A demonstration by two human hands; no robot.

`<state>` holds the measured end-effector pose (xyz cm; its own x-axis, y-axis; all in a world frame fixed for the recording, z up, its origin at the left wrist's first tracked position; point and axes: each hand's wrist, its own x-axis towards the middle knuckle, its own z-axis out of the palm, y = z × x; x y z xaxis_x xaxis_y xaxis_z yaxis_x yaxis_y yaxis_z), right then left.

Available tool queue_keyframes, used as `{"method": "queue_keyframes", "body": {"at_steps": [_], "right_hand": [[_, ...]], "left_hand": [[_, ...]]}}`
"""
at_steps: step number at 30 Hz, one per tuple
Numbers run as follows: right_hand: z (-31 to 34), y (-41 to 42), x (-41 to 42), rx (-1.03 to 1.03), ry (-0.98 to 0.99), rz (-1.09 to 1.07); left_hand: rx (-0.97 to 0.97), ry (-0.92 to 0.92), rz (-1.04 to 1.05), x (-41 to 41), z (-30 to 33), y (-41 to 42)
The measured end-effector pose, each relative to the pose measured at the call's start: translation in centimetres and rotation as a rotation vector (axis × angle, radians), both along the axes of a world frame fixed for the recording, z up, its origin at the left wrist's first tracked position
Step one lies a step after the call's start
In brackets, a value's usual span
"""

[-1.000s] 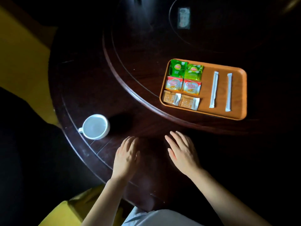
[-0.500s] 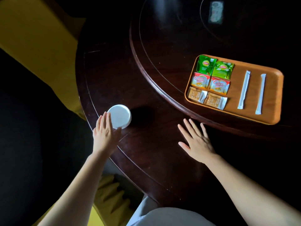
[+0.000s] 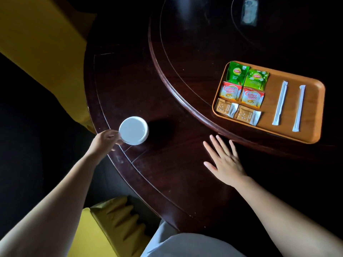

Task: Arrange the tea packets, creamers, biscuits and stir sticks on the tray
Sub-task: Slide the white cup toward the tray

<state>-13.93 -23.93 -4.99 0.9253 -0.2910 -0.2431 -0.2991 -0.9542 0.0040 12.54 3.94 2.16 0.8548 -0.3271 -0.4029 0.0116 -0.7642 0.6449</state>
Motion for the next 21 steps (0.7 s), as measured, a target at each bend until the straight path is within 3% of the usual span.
{"method": "queue_keyframes", "body": {"at_steps": [8,11,21], "right_hand": [[-0.1,0.0,0.0,0.012,-0.009,0.000],[-0.2,0.0,0.0,0.016,-0.012,-0.006],[-0.1,0.0,0.0,0.032,-0.033,-0.009]], "left_hand": [[-0.356,0.297,0.240,-3.6,-1.9,1.4],[-0.457,0.314,0.332,-4.5,-2.5,1.1],[-0.604,0.314,0.308,-4.6,-1.8,-2.3]]}}
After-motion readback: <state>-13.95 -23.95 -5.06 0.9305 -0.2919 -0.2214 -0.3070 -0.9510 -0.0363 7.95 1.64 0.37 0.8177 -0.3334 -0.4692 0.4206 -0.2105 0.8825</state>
